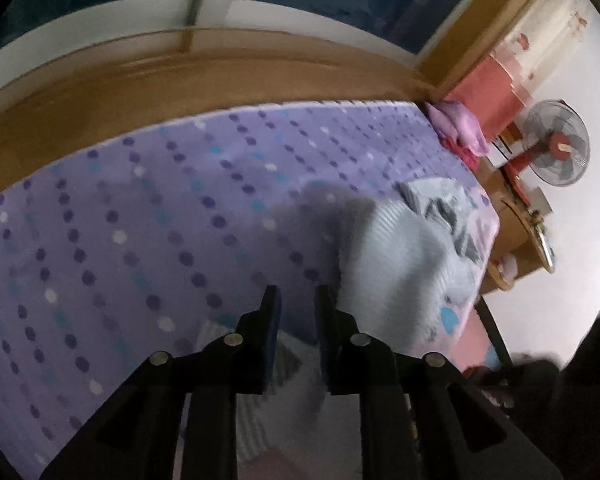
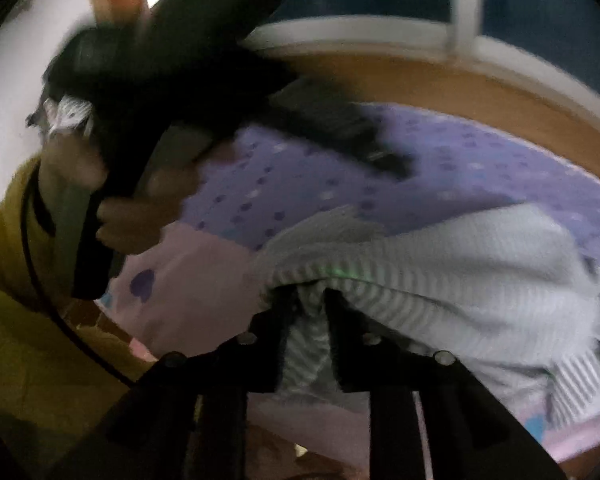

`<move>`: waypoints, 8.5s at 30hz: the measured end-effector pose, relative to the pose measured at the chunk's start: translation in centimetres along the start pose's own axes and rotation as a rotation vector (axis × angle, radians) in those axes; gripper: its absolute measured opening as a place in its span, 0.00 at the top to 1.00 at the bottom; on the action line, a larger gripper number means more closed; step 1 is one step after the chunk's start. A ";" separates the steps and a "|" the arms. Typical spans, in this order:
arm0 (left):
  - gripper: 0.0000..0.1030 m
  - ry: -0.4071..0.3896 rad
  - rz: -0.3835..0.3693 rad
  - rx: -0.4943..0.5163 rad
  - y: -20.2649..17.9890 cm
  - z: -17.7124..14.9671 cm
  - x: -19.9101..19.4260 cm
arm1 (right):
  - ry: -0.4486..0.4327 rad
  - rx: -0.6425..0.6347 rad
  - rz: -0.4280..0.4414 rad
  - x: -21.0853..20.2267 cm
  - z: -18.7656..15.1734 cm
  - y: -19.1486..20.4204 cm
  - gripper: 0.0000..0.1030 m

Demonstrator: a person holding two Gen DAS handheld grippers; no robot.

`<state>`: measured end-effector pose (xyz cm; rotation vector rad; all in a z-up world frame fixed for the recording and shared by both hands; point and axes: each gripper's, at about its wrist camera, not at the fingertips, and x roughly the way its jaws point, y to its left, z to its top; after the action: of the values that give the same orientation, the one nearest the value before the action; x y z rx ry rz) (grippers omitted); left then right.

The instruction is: Fold clothes

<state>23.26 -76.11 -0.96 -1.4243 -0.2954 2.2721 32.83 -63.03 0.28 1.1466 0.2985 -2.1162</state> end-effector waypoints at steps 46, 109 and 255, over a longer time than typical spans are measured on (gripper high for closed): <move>0.94 -0.151 0.155 0.052 -9.4 -0.5 -4.5 | -0.354 0.255 -0.220 -5.5 8.5 -19.9 0.91; 0.95 -0.144 0.125 0.242 -4.8 12.1 0.9 | -0.274 0.738 -0.261 -0.8 -1.5 -18.7 0.77; 0.77 -0.025 0.243 -0.289 -6.8 4.8 6.4 | -0.045 0.654 -0.793 -14.0 -9.8 -47.9 0.57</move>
<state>18.28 -66.82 -1.16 -1.6528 -0.5004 2.5236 11.85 -16.74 0.00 1.5003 0.0169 -3.0776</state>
